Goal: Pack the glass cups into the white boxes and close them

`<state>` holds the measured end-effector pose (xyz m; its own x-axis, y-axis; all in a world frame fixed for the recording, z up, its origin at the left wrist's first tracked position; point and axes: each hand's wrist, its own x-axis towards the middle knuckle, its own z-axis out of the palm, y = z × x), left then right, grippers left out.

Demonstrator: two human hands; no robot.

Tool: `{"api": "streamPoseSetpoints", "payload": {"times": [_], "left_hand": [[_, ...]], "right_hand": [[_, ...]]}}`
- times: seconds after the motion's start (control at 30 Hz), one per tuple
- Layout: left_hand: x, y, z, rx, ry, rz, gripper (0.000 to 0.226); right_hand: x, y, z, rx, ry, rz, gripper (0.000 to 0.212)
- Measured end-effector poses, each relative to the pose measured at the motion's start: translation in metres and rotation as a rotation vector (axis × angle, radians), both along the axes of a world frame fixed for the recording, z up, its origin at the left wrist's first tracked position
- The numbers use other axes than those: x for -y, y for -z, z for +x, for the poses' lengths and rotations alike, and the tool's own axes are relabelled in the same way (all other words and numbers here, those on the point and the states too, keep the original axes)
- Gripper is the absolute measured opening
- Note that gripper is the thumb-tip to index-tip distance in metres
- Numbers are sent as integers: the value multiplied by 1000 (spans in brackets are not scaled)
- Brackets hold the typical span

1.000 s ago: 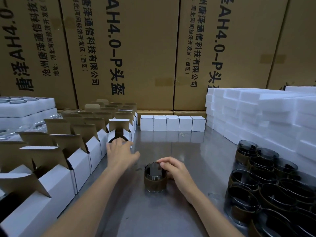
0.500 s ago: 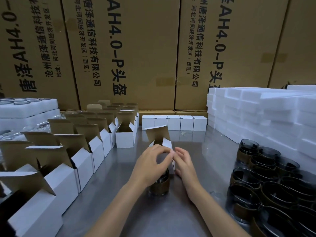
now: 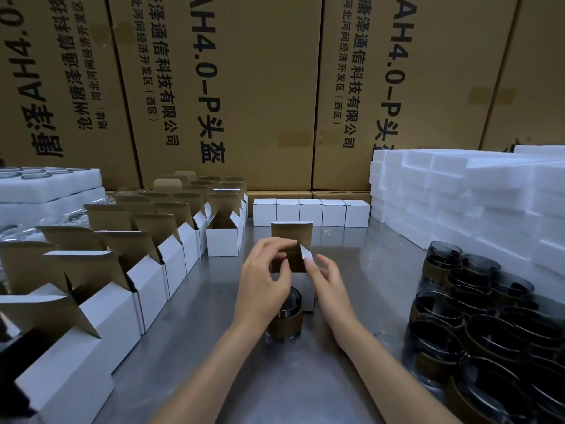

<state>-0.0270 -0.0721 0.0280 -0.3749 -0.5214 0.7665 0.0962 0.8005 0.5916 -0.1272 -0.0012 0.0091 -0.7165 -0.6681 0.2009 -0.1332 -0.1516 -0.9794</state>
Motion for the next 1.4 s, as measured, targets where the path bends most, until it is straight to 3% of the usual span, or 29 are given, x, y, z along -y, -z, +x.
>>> {"api": "streamPoseSetpoints", "payload": {"times": [0.2,0.33,0.43,0.53,0.63,0.73,0.87,1.1,1.3,1.4], "left_hand": [[-3,-2,0,-137,-113,210,37],[1,-3,1,-89,-182,328,29],[11,-4,2,19,-224,352,29],[19,-9,2,217,-243,239,29],[27,-12,2,426,-315,108,38],[36,-16,6,508,-244,97,53],[45,-11,12,408,57,346,65],[54,2,16,285,228,692,50],[44,5,17,200,154,602,50],[40,9,13,110,164,551,31]], "right_hand": [[3,5,0,-132,47,47,42],[5,11,-1,-178,160,71,37],[6,14,-4,-193,230,100,32],[7,14,-5,-116,235,95,27],[8,14,-4,-128,199,91,23],[9,15,-5,-135,171,71,18],[10,15,-6,-118,142,59,21],[12,16,-8,-61,104,43,24],[14,13,-9,5,61,48,17],[14,13,-10,21,58,53,17]]}}
